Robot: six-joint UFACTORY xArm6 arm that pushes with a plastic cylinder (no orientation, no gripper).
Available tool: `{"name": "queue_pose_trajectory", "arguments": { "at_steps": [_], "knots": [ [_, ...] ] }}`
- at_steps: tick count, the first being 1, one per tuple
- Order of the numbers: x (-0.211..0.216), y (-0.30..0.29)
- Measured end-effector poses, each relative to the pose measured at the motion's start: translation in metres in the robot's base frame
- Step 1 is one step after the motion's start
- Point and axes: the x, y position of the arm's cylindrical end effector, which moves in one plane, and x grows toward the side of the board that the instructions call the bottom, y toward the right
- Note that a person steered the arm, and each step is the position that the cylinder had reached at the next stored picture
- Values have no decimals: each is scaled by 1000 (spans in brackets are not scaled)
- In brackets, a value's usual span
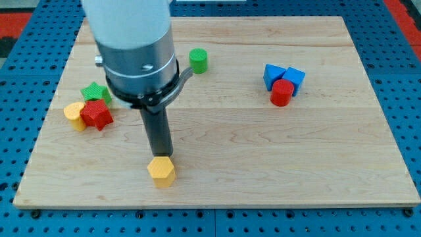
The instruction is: Place the yellow hexagon at the bottom of the red star
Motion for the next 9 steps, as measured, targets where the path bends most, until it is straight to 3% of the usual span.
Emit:
{"name": "queue_pose_trajectory", "arguments": {
  "at_steps": [1,2,3,5,6,7,9],
  "knots": [
    [-2,27],
    [6,99],
    [72,102],
    [28,12],
    [29,-5],
    [63,-12],
    [24,-102]
  ]
}}
